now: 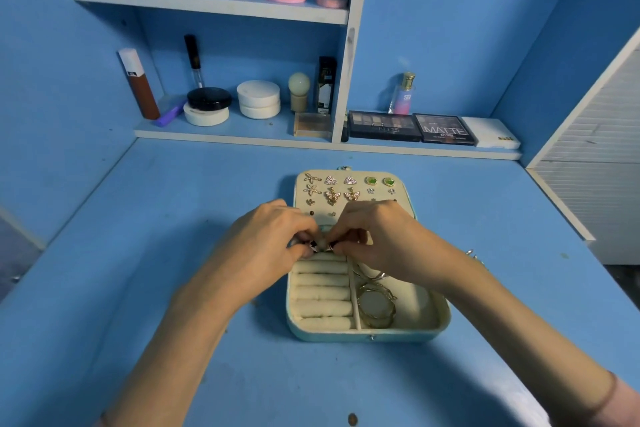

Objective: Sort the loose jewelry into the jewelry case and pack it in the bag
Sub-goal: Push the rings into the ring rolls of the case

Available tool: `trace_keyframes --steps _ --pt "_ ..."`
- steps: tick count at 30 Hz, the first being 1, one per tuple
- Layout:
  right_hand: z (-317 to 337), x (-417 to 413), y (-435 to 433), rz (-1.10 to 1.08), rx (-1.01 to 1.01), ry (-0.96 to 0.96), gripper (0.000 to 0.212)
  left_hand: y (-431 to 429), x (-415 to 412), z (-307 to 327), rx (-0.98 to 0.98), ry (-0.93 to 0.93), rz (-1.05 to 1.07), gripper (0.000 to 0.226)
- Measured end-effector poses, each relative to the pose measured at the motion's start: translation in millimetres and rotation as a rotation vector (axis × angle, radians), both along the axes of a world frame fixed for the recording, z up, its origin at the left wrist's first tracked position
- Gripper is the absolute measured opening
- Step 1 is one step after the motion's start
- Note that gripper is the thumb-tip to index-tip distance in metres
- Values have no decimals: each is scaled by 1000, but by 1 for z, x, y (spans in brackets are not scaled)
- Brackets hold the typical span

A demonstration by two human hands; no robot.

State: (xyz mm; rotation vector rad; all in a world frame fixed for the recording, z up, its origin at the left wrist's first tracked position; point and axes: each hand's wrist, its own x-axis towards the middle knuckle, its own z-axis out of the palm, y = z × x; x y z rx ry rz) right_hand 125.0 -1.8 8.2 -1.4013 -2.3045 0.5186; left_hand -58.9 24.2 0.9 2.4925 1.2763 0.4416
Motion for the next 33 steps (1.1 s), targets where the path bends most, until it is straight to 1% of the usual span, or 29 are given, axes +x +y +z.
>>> trace_keyframes --steps 11,13,15,18,20,22,26,28,30,33 --pt "-8 3 2 26 28 8 12 1 0 -1 1 17 -18 16" --pt "-9 4 0 22 32 19 14 0 0 0 -5 13 -13 17" --pt "-6 6 -2 12 5 37 22 -2 0 2 -18 6 -4 20" --pt "1 14 -5 -59 -113 132 37 -7 0 3 -55 -54 5 28" --pt "4 19 -9 -111 -155 224 42 -12 -1 4 -62 -67 -6 33" --pt "7 25 -14 -160 -164 289 42 -18 -1 4 -41 -23 -22 36" --pt "13 41 -17 -240 -147 348 36 -24 0 2 31 48 -29 39" --pt "17 51 -19 -270 -130 327 34 -25 2 2 38 80 -14 45" --pt "21 62 -21 -297 -104 263 31 -26 4 2 38 96 0 49" --pt "25 81 -25 -340 -85 131 30 -25 7 0 29 44 16 48"
